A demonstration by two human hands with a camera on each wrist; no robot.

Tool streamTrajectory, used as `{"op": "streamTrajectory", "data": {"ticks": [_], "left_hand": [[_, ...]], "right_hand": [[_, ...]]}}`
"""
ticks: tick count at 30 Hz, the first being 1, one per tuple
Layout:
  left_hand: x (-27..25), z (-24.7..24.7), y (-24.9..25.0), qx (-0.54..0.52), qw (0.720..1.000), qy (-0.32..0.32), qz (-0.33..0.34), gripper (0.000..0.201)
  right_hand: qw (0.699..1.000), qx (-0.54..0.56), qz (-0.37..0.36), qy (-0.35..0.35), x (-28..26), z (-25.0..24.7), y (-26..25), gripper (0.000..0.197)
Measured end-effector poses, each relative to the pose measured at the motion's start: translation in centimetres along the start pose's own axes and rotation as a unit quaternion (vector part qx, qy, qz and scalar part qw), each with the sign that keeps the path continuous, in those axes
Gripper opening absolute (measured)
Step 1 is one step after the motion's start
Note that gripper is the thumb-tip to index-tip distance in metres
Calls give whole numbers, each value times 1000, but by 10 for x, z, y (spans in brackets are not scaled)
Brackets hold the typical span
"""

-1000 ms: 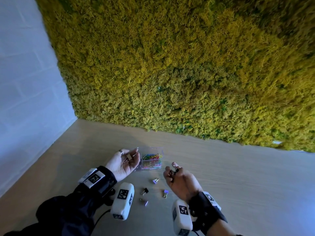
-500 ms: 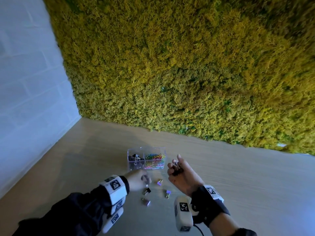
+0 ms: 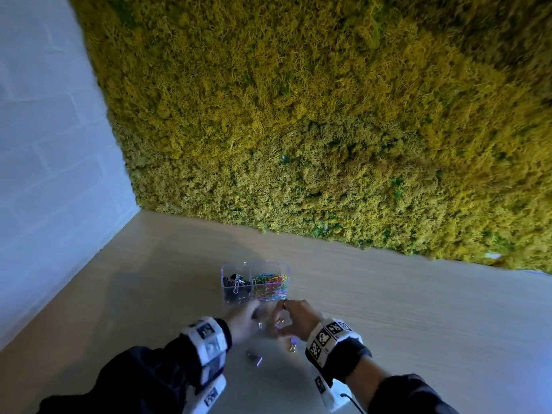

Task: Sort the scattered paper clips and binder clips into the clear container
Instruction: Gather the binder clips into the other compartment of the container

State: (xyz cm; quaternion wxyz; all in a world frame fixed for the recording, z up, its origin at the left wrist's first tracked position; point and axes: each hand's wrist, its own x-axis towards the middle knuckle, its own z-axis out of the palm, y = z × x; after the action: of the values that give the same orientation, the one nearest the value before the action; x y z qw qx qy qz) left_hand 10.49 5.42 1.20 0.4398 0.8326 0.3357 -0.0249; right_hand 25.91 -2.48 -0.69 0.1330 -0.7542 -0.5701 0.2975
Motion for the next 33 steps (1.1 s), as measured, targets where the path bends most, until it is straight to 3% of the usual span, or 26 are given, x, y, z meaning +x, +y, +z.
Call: {"op": "streamTrajectory", "data": {"ticks": [1, 2, 4, 5, 7, 9, 10, 11, 14, 16, 18, 20, 22, 24, 26, 27, 28, 31, 33], "left_hand": [[-1, -9, 3, -172, 985, 8, -30, 24], [-2, -17, 7, -347, 935, 9, -69, 25], [-6, -36, 13, -596, 795, -3, -116, 26], [-9, -46, 17, -661, 741, -2, -120, 27], [-12, -61, 22, -728, 675, 24, -116, 31], [-15, -68, 27, -749, 648, 64, -121, 34], [-17, -70, 30, -753, 642, 77, -125, 35], [-17, -70, 31, -756, 635, 88, -136, 35], [-22, -73, 36, -779, 601, 105, -142, 37], [-24, -76, 38, -787, 595, 95, -134, 43], [-26, -80, 34, -794, 586, 94, -132, 61], [-27, -85, 27, -789, 593, 89, -132, 63], [-30, -87, 22, -747, 643, 110, -129, 53], [-30, -86, 20, -645, 737, 167, -113, 42], [-27, -83, 17, -412, 876, 236, -86, 48], [-23, -81, 13, -279, 926, 248, -56, 55], [-17, -78, 8, -169, 957, 233, -32, 65], [3, -66, -10, -19, 988, 155, -14, 84], [11, -61, -19, 2, 986, 164, -24, 73]], "right_hand": [[1000, -4, -5, -1, 2, 0, 2, 24], [1000, -8, -4, -3, 4, 0, 3, 31], [1000, -15, 1, -21, 6, 1, 6, 35], [999, -22, 4, -24, 6, 2, 6, 31], [1000, 16, 13, -16, 3, 0, 2, 22], [987, 158, 30, -8, -1, -5, -6, 24], [964, 259, 53, -4, -3, -6, -9, 31], [921, 380, 84, -1, -6, -9, -11, 35], [738, 659, 147, -16, -10, -19, -19, 29], [674, 723, 149, -28, -11, -23, -23, 23], [637, 756, 146, -25, -11, -27, -28, 19], [613, 775, 152, -10, -9, -28, -33, 27], [584, 797, 155, 6, -7, -29, -39, 33], [536, 830, 152, 15, -5, -30, -46, 27], [496, 857, 138, 13, 0, -31, -57, 14], [486, 863, 139, 10, 3, -31, -62, 13], [485, 862, 145, 6, 8, -31, -68, 15], [516, 840, 167, 3, 21, -29, -84, 27], [538, 825, 174, 3, 27, -31, -95, 28]]}}
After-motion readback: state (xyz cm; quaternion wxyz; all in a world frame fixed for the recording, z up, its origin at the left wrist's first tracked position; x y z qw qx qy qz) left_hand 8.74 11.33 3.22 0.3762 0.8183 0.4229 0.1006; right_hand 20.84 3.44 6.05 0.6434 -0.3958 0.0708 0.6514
